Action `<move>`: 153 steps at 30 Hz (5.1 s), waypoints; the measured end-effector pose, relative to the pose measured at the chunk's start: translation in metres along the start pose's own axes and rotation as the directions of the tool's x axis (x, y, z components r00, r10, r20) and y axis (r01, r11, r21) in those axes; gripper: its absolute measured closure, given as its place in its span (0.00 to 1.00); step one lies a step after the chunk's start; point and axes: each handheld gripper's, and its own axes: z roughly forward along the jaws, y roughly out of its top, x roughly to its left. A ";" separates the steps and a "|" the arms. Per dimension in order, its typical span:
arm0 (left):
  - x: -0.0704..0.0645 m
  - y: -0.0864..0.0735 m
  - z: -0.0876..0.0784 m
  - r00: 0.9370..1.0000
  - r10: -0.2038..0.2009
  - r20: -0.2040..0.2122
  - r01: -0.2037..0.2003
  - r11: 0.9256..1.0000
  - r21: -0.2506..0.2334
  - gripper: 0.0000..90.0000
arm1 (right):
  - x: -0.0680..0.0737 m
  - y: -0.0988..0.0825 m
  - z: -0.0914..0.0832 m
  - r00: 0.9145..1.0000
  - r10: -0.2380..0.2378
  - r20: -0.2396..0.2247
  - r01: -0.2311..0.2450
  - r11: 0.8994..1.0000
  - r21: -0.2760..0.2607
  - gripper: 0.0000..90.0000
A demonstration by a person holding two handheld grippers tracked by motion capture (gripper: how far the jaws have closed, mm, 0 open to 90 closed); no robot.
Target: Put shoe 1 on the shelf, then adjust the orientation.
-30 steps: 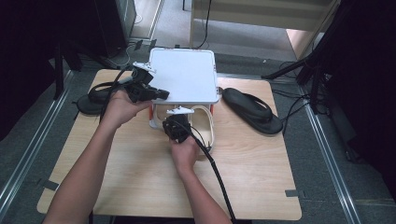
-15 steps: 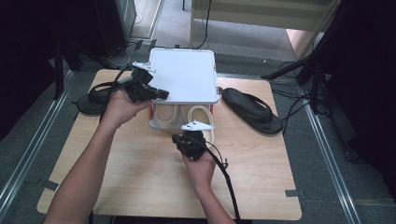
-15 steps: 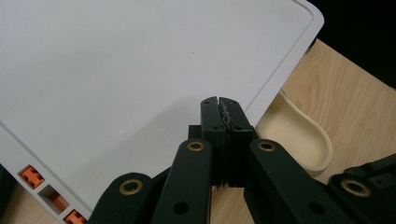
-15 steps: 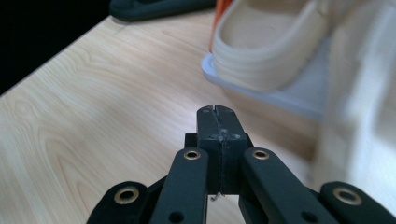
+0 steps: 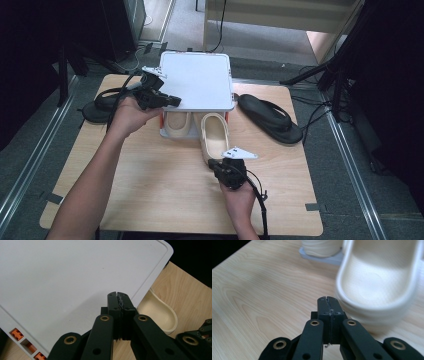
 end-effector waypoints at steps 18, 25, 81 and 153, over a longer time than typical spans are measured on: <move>0.000 0.000 0.000 1.000 -0.006 0.004 0.006 1.000 -0.004 1.00 | -0.038 -0.010 -0.008 0.993 0.000 0.116 -0.006 0.999 0.053 1.00; 0.000 0.000 0.000 1.000 -0.008 0.004 0.008 1.000 -0.006 1.00 | -0.040 0.005 0.004 0.993 0.002 0.118 -0.010 0.997 0.072 1.00; 0.018 -0.025 -0.079 0.980 -0.183 -0.076 0.176 0.980 -0.090 0.53 | -0.060 0.038 -0.033 0.993 -0.084 -0.087 0.077 0.994 -0.072 0.55; 0.166 -0.105 0.016 0.845 -0.418 -0.334 0.426 0.903 -0.053 1.00 | -0.087 0.007 -0.060 0.997 -0.077 -0.008 0.076 0.996 -0.052 0.54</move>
